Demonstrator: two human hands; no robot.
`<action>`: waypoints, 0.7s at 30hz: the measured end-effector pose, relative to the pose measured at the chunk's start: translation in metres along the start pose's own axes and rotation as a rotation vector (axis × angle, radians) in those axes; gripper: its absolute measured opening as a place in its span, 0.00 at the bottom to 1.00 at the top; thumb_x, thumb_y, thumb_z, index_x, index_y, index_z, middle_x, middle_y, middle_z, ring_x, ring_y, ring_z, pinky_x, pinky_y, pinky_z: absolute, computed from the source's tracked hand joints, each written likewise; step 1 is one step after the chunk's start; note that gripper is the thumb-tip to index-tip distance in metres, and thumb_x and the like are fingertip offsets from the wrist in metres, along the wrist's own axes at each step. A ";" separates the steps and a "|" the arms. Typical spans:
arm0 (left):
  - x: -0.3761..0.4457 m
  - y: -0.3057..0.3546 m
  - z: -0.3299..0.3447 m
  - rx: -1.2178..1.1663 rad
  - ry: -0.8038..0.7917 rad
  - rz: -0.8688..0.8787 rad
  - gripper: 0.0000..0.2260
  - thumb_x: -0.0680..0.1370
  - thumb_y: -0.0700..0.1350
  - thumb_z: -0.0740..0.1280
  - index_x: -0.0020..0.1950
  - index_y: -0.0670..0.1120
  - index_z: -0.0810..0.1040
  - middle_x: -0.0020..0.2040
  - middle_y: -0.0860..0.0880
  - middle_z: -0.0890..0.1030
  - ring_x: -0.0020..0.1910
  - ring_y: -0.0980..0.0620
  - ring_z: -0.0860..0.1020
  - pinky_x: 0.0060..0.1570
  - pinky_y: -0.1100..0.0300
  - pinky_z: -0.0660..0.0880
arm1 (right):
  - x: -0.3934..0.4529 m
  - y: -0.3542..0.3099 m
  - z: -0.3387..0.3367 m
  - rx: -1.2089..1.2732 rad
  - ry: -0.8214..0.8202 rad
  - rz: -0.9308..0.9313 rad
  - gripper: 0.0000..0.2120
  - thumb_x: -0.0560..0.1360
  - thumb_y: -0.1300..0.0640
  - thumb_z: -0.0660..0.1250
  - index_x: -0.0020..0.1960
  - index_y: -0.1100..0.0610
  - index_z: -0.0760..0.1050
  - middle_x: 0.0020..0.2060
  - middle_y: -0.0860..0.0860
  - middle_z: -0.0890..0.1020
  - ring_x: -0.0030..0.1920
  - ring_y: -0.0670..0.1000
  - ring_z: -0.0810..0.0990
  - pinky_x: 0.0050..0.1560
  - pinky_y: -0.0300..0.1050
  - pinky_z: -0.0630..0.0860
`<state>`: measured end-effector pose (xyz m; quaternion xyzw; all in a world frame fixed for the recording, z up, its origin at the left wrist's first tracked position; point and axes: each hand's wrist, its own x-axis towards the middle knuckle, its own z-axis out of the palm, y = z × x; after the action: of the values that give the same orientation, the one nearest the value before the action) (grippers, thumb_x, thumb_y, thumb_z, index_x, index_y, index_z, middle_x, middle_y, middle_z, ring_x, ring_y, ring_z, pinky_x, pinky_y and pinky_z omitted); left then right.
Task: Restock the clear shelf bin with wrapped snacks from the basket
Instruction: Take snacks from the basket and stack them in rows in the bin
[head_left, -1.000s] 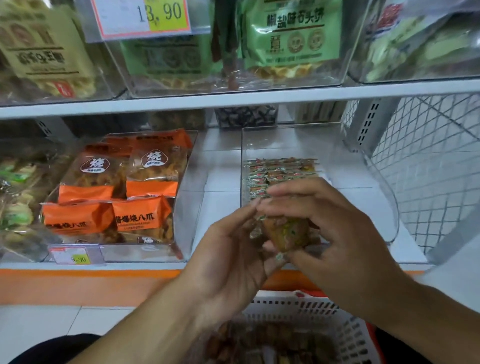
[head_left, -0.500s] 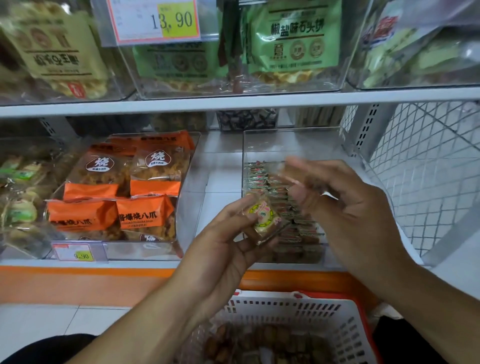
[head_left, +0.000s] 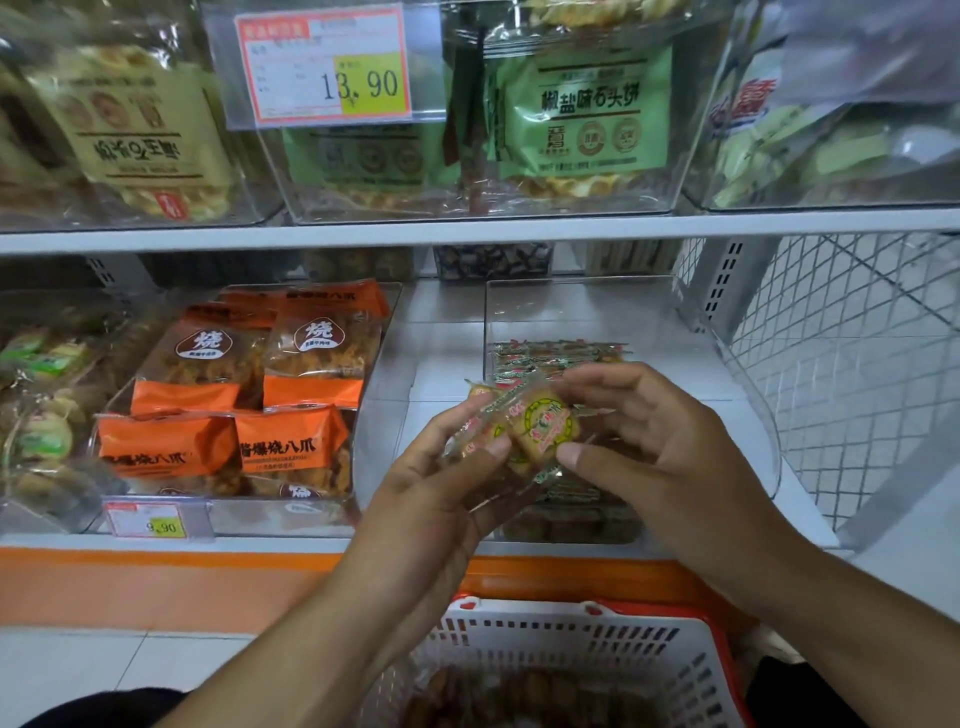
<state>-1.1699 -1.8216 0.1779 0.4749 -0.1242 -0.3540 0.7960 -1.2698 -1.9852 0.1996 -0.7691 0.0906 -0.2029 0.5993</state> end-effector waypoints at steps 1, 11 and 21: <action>0.000 -0.001 0.000 0.032 0.006 0.014 0.23 0.72 0.40 0.72 0.67 0.48 0.80 0.60 0.40 0.84 0.55 0.42 0.85 0.57 0.49 0.82 | 0.001 0.000 -0.001 0.020 -0.019 0.039 0.25 0.74 0.64 0.74 0.64 0.42 0.74 0.55 0.41 0.85 0.56 0.44 0.84 0.51 0.42 0.81; 0.001 -0.002 0.002 0.091 0.057 0.160 0.22 0.67 0.44 0.78 0.60 0.51 0.85 0.63 0.42 0.83 0.54 0.43 0.85 0.53 0.52 0.82 | 0.008 -0.004 -0.012 0.557 -0.037 0.296 0.25 0.67 0.64 0.73 0.62 0.49 0.80 0.52 0.56 0.86 0.52 0.55 0.86 0.46 0.44 0.82; 0.003 -0.008 0.001 0.191 0.054 0.245 0.19 0.72 0.41 0.74 0.61 0.55 0.83 0.68 0.49 0.80 0.58 0.44 0.84 0.60 0.49 0.79 | -0.013 0.000 0.028 0.788 0.064 0.586 0.18 0.71 0.53 0.73 0.58 0.61 0.83 0.50 0.58 0.86 0.43 0.51 0.84 0.40 0.44 0.83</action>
<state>-1.1723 -1.8269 0.1711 0.5392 -0.1928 -0.2281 0.7875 -1.2697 -1.9554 0.1916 -0.4192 0.2378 -0.0680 0.8735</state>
